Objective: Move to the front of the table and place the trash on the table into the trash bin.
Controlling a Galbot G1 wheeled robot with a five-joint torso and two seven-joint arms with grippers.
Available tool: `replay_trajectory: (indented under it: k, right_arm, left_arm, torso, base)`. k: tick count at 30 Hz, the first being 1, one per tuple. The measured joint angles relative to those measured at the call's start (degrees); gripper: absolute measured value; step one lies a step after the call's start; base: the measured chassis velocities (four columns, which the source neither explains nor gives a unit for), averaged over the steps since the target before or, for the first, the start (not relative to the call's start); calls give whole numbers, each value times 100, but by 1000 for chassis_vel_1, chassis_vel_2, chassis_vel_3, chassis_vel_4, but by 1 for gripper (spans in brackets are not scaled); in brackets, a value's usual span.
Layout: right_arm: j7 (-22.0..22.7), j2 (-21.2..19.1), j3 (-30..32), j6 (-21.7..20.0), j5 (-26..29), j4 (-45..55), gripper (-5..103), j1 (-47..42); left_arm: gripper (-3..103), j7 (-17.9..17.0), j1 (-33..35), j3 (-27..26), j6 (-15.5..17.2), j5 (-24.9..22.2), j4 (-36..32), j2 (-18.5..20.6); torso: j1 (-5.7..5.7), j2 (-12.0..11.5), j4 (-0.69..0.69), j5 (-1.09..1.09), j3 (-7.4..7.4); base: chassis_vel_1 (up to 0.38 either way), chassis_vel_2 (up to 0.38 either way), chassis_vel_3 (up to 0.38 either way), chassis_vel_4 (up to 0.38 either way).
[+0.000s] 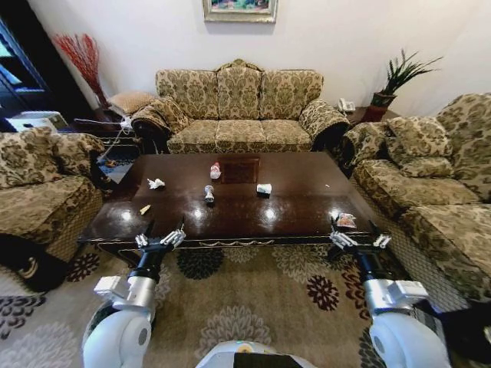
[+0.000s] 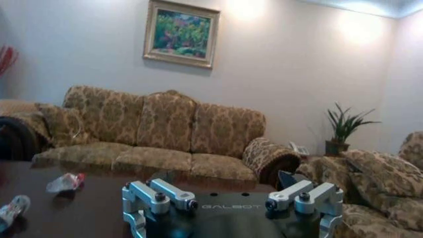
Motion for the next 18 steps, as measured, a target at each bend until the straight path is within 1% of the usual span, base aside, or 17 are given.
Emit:
replay_trajectory:
  k: [2,6,8,11,15,16,18]
  right_arm:
    - [-21,-90,2,-89,160,-54,100,80]
    - [-29,-136,-19,-32,257,-155,100,221]
    - [-32,-102,-27,-17,325,-189,100,303]
    - [-30,-80,-65,37,346,-311,100,390]
    - [-102,-80,-83,74,346,-367,100,392]
    - [-208,-74,-89,92,348,-387,100,364]
    - [-255,-58,-94,127,338,-400,100,350]
  left_arm:
    - [100,-3,-54,-15,62,13,-24,4]
    - [100,-18,-56,-28,210,88,-141,-25]
    - [100,5,-101,-22,296,223,-204,-194]
    - [100,-5,-85,6,378,271,-267,-304]
    - [100,-33,-76,-38,407,278,-269,-322]
    - [100,-57,-90,-83,416,278,-269,-315]
    - [100,-80,-93,-103,418,285,-267,-309]
  torso:
    - [0,0,0,0,0]
    - [1,0,1,3,0]
    - [0,0,0,-1,0]
    - [0,0,0,2,0]
    - [1,0,0,2,0]
    - [1,0,0,1,0]
    - [0,0,0,0,0]
  base:
    - [0,0,0,0]
    - [0,0,0,0]
    - [0,0,0,0]
    - [0,0,0,0]
    - [0,0,0,0]
    - [0,0,0,0]
    - [0,0,0,0]
